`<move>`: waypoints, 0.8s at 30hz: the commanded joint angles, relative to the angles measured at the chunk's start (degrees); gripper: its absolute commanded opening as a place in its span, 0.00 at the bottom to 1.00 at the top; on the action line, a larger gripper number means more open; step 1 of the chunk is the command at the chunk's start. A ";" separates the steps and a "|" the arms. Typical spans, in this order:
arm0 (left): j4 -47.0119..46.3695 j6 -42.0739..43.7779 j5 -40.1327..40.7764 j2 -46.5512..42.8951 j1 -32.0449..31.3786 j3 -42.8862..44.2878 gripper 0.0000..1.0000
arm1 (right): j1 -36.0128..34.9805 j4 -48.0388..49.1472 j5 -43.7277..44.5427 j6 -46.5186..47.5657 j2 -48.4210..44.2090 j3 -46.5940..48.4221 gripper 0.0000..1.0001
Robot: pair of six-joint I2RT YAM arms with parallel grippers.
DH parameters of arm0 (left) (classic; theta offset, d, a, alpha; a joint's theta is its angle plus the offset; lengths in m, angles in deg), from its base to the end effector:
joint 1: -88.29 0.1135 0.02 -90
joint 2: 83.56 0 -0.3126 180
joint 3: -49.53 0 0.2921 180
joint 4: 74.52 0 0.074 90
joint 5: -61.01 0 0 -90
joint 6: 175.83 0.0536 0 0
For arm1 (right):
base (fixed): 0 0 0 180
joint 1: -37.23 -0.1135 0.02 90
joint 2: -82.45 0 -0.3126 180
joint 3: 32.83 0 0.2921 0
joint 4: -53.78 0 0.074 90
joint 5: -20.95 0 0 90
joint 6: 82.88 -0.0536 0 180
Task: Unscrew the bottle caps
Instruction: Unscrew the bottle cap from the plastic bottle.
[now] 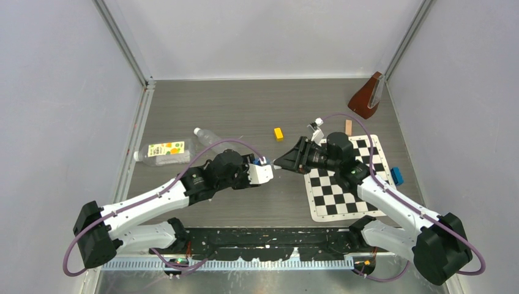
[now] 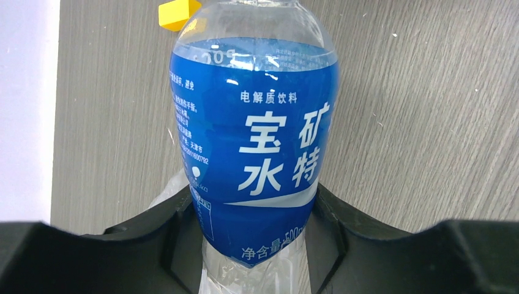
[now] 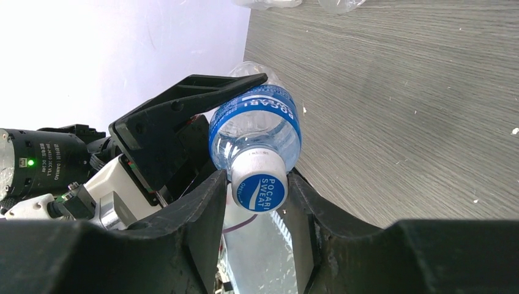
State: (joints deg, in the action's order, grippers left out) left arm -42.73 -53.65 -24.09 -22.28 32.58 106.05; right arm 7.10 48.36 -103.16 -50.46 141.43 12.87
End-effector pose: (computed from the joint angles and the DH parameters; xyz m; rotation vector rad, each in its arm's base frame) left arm 0.1521 -0.2149 0.2875 1.4985 1.6233 -0.1342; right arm 0.2057 0.1542 0.2763 0.0501 2.1802 1.5295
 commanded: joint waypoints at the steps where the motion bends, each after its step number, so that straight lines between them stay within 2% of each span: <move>1: -1.49 0.72 -0.58 -0.46 0.00 0.69 0.09 | 0.41 3.99 0.83 -1.11 -0.50 0.86 0.47; 6: -1.31 0.93 0.19 -0.46 -0.01 0.56 0.09 | 0.51 4.20 0.49 -1.22 -0.68 0.57 0.35; 8: -1.25 0.90 0.34 -0.36 -0.01 0.51 0.09 | 0.59 4.16 0.20 -1.02 -0.85 0.34 0.21; 9: -1.23 1.00 0.31 -0.35 -0.01 0.51 0.09 | 0.64 3.87 -0.28 -0.68 -0.95 0.39 0.18; 12: -1.05 1.01 0.33 -0.50 0.02 0.38 0.09 | 1.01 0.22 -0.59 3.80 -2.03 1.12 0.03; 18: -0.34 0.77 -2.24 -1.43 0.04 0.50 0.08 | 1.04 4.34 -2.84 12.42 -5.20 0.01 0.00; 24: 2.15 0.19 -9.84 -2.85 0.06 2.12 0.07 | 1.04 6.80 -2.49 27.09 -7.56 0.16 0.00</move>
State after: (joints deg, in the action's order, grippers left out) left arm -44.02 -53.69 -27.04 -23.57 32.54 106.09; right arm 7.84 48.17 -104.91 -37.52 136.69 12.74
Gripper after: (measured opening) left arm 0.529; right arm 0.400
